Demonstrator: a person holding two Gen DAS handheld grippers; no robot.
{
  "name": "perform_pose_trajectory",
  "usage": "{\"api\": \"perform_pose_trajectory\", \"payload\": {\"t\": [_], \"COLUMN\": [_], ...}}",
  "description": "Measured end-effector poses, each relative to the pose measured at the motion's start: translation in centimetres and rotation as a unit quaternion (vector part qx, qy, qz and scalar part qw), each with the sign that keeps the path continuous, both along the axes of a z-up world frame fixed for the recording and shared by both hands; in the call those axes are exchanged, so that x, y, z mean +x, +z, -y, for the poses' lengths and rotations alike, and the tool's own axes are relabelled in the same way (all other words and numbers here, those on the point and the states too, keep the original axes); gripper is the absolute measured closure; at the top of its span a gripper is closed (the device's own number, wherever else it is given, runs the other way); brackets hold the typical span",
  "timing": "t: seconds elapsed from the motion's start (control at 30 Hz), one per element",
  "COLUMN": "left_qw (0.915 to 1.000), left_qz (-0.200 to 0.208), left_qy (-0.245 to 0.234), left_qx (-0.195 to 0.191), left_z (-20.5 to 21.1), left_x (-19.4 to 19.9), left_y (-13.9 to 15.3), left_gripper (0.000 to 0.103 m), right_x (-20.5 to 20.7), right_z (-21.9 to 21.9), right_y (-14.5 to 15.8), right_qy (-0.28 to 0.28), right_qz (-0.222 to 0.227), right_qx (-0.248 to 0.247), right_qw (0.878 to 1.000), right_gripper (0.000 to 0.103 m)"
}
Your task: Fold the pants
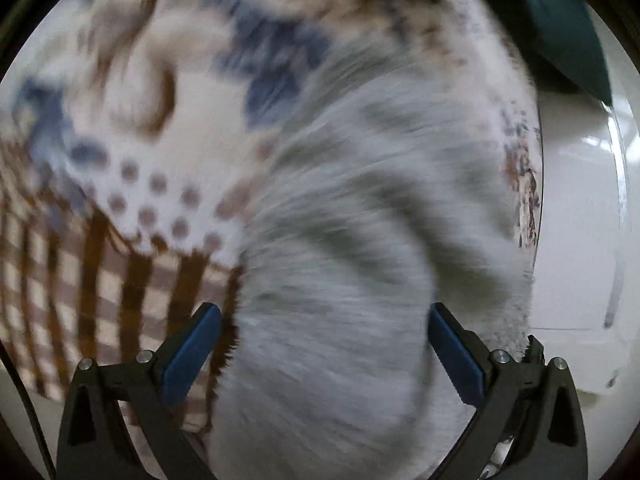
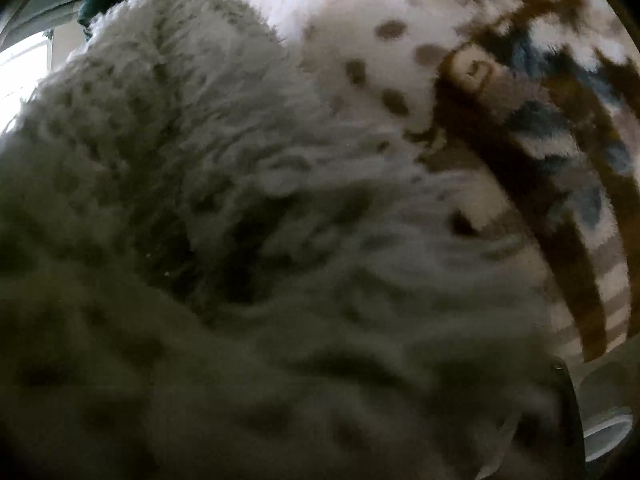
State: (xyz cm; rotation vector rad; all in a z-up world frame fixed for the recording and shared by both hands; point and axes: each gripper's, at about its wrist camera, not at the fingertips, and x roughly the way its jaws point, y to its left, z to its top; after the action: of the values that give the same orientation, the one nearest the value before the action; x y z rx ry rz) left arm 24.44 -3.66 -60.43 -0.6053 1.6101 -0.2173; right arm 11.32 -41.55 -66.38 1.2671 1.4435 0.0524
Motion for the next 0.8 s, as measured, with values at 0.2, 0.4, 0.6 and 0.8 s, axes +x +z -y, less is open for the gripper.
{"api": "perform_pose_trajectory", "payload": {"t": [0.2,0.4,0.6,0.8], "left_qw": [0.9973,0.9947,0.9898,0.9816], "left_qz": [-0.022,0.026,0.056,0.096], "left_qy": [0.006,-0.031,-0.032,-0.035], "left_qx": [-0.070,-0.095,-0.127,-0.161], "left_z": [0.0,1.7,1.9,0.8], "left_x": [0.8,2.4,4.2,7.1], "left_y": [-2.7,0.2,4.2,9.2], "left_gripper": [0.000,0.042,0.051,0.052], "right_x": [-1.2,-1.9,-0.7,2.7], "right_z": [0.6,-0.8,-2.3,-4.5], "right_y": [-1.2,1.6,6.2,12.7], "right_qy": [-0.054,-0.058,-0.068,-0.058], "right_qz": [0.002,0.018,0.038,0.080], "right_qx": [0.055,0.013,-0.017,-0.045], "right_qw": [0.997,0.998,0.997,0.994], "right_gripper": [0.004,0.050,0.057,0.058]}}
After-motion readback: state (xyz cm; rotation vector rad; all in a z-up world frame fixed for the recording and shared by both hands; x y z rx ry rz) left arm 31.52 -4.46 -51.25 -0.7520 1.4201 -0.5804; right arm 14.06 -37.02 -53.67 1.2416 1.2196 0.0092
